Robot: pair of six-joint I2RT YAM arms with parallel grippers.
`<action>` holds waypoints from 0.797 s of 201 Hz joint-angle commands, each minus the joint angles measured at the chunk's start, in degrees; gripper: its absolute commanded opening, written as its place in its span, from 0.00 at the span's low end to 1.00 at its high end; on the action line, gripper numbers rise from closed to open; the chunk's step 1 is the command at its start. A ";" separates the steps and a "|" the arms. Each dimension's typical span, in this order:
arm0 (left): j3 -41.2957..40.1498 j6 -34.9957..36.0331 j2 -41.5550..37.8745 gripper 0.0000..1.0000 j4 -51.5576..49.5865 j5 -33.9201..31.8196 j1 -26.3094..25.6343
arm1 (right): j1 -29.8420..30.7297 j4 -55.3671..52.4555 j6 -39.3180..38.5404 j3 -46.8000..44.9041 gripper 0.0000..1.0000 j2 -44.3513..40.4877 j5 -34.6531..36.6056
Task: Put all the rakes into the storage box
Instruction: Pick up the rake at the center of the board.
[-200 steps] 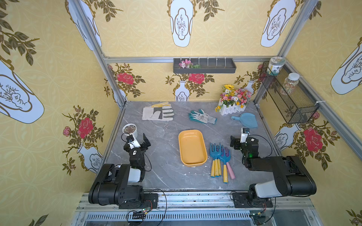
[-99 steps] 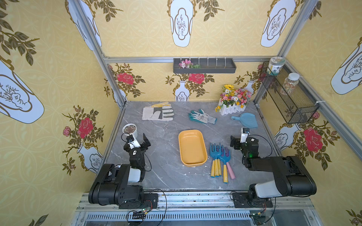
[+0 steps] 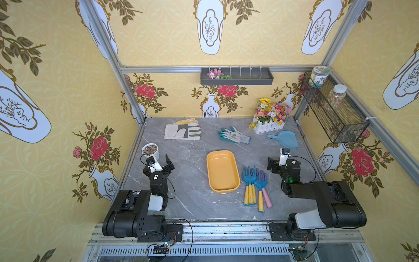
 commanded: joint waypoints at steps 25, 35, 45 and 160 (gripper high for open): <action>-0.14 -0.22 0.05 1.00 0.69 0.26 0.08 | 0.17 0.62 0.19 0.15 0.97 -0.01 -0.59; -0.10 -0.22 0.07 1.00 0.69 0.23 0.08 | 0.50 0.61 0.02 0.15 0.97 -0.01 -0.08; -0.16 -0.18 -0.03 1.00 0.69 0.25 0.04 | 0.50 0.63 0.02 0.09 0.97 -0.10 0.00; -0.13 -0.24 0.07 1.00 0.69 0.25 0.06 | 20.87 -44.62 9.13 26.26 0.97 -9.69 27.57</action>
